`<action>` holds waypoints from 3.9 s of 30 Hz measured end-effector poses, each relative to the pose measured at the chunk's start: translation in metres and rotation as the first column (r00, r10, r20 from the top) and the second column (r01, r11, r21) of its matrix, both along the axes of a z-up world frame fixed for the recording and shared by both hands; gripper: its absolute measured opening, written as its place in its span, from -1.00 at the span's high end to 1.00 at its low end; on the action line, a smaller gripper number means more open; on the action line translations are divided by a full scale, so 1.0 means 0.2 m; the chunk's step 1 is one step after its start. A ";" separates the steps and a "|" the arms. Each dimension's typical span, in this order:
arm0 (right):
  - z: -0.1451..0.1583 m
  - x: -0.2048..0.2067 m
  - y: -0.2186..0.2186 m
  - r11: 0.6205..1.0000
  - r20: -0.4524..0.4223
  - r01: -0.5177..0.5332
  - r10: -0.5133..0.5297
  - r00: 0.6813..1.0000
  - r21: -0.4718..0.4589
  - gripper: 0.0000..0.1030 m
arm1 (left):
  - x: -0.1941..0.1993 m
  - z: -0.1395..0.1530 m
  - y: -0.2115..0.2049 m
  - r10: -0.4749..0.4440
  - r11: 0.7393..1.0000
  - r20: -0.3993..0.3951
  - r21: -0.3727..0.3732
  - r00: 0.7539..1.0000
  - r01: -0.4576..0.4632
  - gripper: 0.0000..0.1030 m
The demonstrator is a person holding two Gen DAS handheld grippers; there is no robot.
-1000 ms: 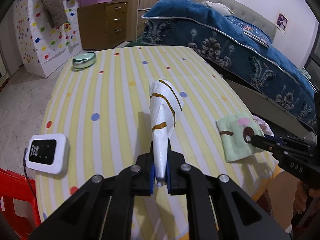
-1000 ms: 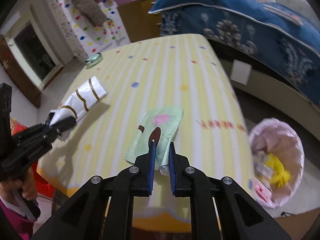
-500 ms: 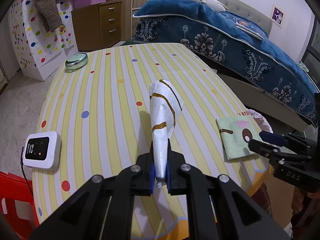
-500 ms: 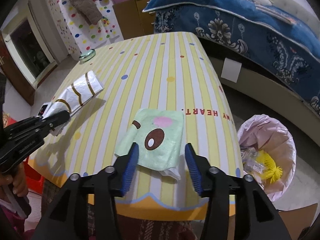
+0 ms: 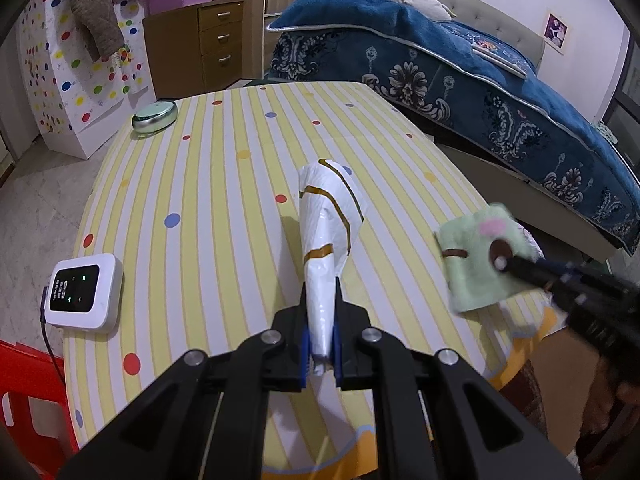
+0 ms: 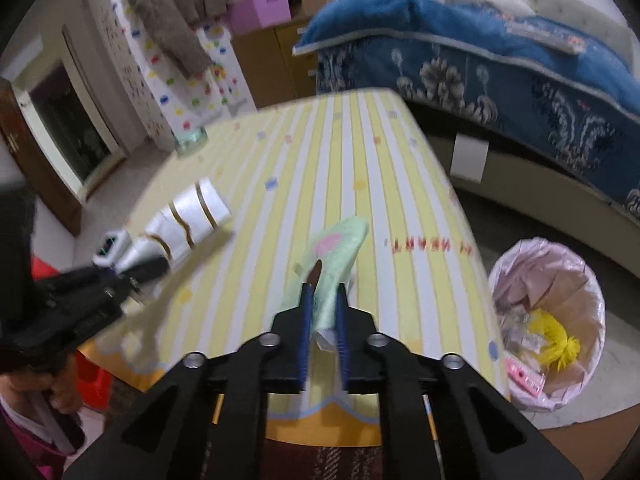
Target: Collect trash
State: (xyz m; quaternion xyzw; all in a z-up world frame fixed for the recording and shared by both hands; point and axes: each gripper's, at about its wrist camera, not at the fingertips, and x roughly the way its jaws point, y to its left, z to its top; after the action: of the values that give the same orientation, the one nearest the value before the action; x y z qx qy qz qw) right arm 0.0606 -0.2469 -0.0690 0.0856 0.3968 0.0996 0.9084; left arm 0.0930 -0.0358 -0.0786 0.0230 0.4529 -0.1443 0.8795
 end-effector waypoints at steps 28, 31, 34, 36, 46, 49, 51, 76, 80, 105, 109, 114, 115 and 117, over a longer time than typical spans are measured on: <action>0.15 -0.29 -0.47 0.963 0.093 0.260 -0.253 0.963 -0.077 0.86 | -0.17 0.16 -0.67 -0.306 0.946 0.090 -0.081 0.948 0.313 0.88; 0.13 -0.33 -0.58 0.946 0.086 0.313 -0.306 0.948 -0.088 0.85 | -0.18 0.15 -0.81 -0.358 0.928 0.096 -0.078 0.929 0.366 0.88; 0.11 -0.36 -0.68 0.931 0.075 0.355 -0.349 0.934 -0.091 0.85 | -0.18 0.14 -0.94 -0.404 0.909 0.095 -0.067 0.910 0.411 0.88; 0.09 -0.37 -0.74 0.920 0.066 0.381 -0.376 0.924 -0.092 0.85 | -0.18 0.12 -1.02 -0.431 0.897 0.095 -0.059 0.897 0.438 0.88; 0.01 -0.36 -0.98 0.878 0.033 0.464 -0.464 0.885 -0.113 0.85 | -0.14 0.00 -1.35 -0.520 0.853 0.053 -0.013 0.853 0.521 0.88; -0.02 -0.35 -1.04 0.870 0.023 0.480 -0.481 0.877 -0.114 0.85 | -0.11 -0.03 -1.43 -0.537 0.843 0.039 -0.006 0.842 0.538 0.87; -0.03 -0.33 -1.09 0.863 0.017 0.492 -0.493 0.870 -0.112 0.85 | -0.10 -0.05 -1.48 -0.547 0.837 0.032 -0.005 0.837 0.547 0.87; -0.01 -0.41 -1.20 0.844 -0.001 0.535 -0.535 0.845 -0.037 0.03 | 0.00 -0.01 -1.38 -0.450 0.893 0.044 0.013 0.892 0.450 -0.32; 0.09 -0.44 -1.10 0.862 0.024 0.503 -0.502 0.864 -0.060 -0.19 | -0.04 0.08 -1.28 -0.416 0.909 0.072 0.033 0.906 0.415 -0.47; 0.60 -0.49 -0.16 0.977 0.179 0.137 -0.107 0.978 -0.163 -0.82 | -0.36 0.54 -0.17 0.044 0.993 0.173 0.104 0.984 -0.062 -0.87; 0.61 -0.48 -0.04 0.984 0.177 0.075 -0.047 0.983 -0.160 -0.83 | -0.41 0.55 0.00 0.117 0.980 0.173 0.139 0.978 -0.142 -0.87; 0.62 -0.47 0.07 0.984 0.176 0.025 0.007 0.984 -0.178 -0.83 | -0.47 0.57 0.16 0.184 0.965 0.172 0.157 0.968 -0.211 -0.87; 0.63 -0.47 0.09 0.983 0.177 0.019 0.014 0.984 -0.181 -0.83 | -0.48 0.57 0.18 0.192 0.963 0.173 0.155 0.966 -0.219 -0.87; 0.63 -0.46 0.11 0.983 0.174 0.011 0.022 0.985 -0.184 -0.83 | -0.50 0.59 0.22 0.204 0.961 0.174 0.153 0.963 -0.231 -0.87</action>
State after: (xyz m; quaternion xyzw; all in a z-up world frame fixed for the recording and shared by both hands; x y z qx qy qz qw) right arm -0.0318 -0.2250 0.0567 -0.0090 0.3232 0.0721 0.9436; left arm -0.0066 0.0088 0.0388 0.0597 0.3931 -0.0046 0.9175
